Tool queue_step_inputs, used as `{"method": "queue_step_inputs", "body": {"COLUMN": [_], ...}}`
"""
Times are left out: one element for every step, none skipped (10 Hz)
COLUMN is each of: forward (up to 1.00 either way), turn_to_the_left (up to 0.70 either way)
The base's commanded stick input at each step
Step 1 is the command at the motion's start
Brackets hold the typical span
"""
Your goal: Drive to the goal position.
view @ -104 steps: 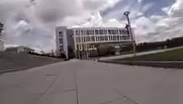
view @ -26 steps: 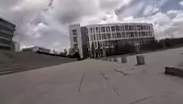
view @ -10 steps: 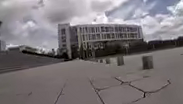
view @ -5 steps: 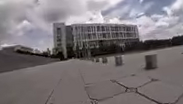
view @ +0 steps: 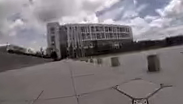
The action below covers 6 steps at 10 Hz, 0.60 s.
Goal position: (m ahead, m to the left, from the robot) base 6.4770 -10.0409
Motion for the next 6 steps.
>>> {"method": "queue_step_inputs", "body": {"forward": [1.00, 1.00, 1.00, 1.00, 1.00, 1.00], "turn_to_the_left": [-0.28, -0.29, -0.29, -0.29, -0.29, -0.29]}}
